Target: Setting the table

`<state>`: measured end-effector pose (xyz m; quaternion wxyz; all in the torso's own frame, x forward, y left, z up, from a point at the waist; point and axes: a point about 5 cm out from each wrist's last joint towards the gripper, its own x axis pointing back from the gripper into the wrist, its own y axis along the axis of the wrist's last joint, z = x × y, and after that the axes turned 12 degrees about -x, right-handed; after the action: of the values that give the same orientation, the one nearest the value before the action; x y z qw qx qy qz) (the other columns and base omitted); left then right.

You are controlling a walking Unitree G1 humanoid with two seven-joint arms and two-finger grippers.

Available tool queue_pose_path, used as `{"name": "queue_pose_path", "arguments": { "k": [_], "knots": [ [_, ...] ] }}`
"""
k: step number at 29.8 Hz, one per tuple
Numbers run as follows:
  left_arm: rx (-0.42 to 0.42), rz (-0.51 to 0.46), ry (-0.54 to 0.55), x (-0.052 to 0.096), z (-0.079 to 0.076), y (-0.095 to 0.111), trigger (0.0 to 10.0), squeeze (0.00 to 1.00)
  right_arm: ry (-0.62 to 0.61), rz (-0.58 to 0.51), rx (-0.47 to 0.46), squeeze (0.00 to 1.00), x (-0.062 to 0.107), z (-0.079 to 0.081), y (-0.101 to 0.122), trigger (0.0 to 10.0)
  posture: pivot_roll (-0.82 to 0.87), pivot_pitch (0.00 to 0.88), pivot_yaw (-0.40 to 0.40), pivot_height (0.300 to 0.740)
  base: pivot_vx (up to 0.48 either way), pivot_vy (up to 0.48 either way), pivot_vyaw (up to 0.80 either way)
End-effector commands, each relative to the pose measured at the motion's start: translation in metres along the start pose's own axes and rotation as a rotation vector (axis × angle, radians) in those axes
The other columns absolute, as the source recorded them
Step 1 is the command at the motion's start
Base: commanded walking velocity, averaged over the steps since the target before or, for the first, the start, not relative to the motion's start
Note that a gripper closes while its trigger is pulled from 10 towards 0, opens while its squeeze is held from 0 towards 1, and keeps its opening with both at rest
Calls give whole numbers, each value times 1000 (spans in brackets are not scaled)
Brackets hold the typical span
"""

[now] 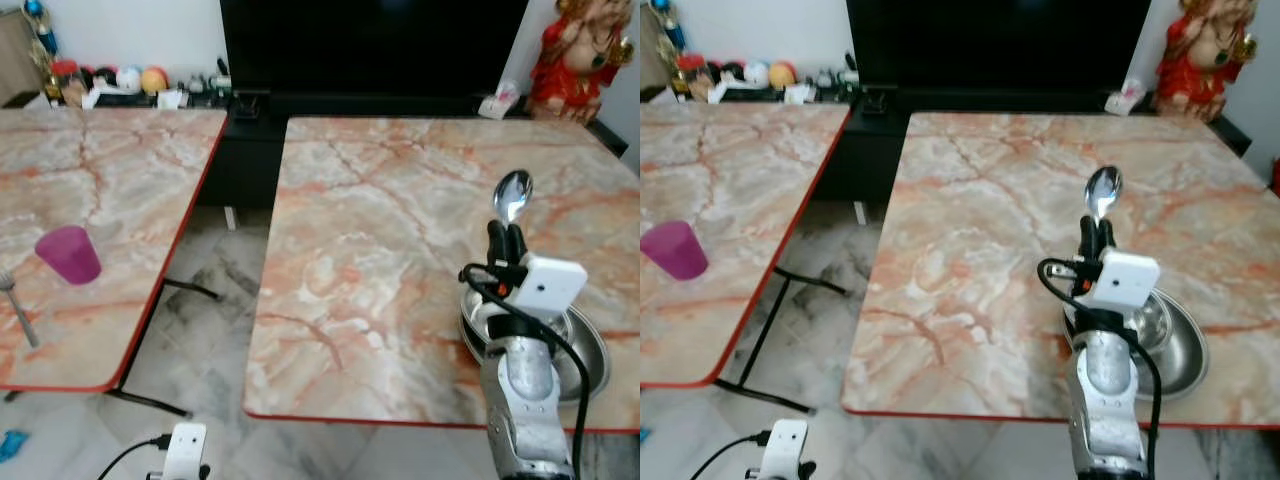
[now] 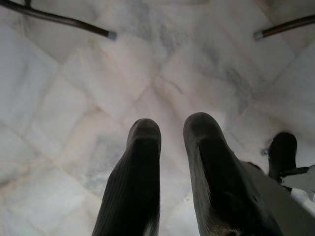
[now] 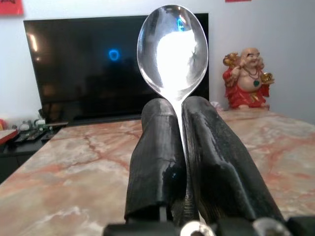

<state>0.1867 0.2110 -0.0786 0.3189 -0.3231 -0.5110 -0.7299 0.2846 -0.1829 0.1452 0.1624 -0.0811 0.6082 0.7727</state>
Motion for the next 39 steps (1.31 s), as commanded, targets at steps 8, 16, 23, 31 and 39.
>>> {"name": "queue_pose_path", "arguments": {
  "k": [8,16,23,31,39],
  "knots": [
    [-1,14,3,1,1,-4,10000,0,12,-11,0,0,-3,1,4,10000,18,0,-9,740,0,-329,0],
    [-3,14,3,0,2,-4,10000,0,-1,-10,10,0,-4,-3,4,10000,18,0,-7,740,0,-313,0],
    [-6,15,4,0,2,-4,10000,0,-24,-14,18,0,-6,-10,7,10000,17,0,-5,740,0,-274,0],
    [-7,18,4,0,3,-4,10000,0,-63,-4,52,0,-16,-23,11,10000,18,0,1,740,0,-33,0],
    [-4,18,3,0,3,-3,10000,0,-144,127,73,0,-27,-34,3,10000,23,1,6,740,0,0,0]
  ]
}}
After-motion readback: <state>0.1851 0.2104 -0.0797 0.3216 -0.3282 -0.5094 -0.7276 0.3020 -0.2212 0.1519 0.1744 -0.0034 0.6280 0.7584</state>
